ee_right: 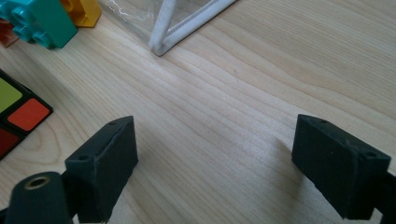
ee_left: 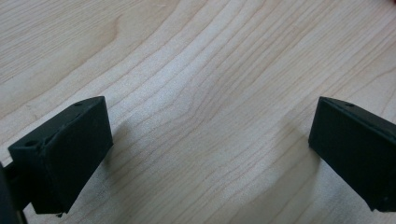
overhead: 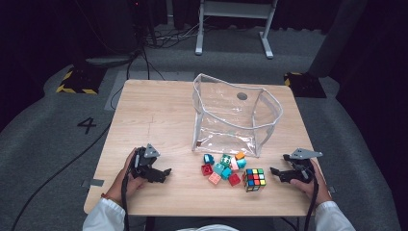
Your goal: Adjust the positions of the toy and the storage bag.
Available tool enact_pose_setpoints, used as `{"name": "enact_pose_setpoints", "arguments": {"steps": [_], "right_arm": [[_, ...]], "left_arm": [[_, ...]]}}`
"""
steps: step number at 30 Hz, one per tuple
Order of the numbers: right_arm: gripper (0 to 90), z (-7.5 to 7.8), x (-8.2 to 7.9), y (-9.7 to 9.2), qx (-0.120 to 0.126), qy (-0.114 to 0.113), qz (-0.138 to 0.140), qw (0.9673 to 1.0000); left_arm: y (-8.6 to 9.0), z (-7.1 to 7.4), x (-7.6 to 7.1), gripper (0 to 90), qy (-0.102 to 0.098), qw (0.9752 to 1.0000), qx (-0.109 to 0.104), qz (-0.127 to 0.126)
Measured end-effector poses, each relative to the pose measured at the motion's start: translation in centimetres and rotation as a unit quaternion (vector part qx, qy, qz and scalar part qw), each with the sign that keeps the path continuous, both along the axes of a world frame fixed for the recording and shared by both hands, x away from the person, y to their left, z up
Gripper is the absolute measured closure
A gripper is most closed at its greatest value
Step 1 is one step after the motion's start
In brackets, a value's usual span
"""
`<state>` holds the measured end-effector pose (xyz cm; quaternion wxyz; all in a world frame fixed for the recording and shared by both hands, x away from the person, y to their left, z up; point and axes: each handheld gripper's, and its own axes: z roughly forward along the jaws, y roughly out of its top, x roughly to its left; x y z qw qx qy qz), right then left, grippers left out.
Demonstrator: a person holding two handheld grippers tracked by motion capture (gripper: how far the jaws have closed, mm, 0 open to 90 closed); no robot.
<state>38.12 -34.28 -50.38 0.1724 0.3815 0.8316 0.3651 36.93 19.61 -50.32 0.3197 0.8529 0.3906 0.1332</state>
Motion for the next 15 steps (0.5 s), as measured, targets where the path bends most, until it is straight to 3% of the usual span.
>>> {"name": "enact_pose_setpoints", "arguments": {"steps": [8,13,15], "right_arm": [[13.7,-0.01,0.02,-0.01,0.000,0.000,0.000,1.0000],[13.8,0.04,0.19,-0.21,-0.002,0.002,0.010,0.9999],[19.8,0.12,0.39,-0.43,0.002,0.002,0.010,0.9999]], "left_arm": [[0.09,0.00,-0.06,0.1,0.000,1.0000,0.000,-0.004],[0.14,-0.05,0.41,0.0,0.003,0.9996,-0.005,-0.027],[0.08,0.01,0.49,0.1,0.003,0.9997,-0.002,-0.025]]}}
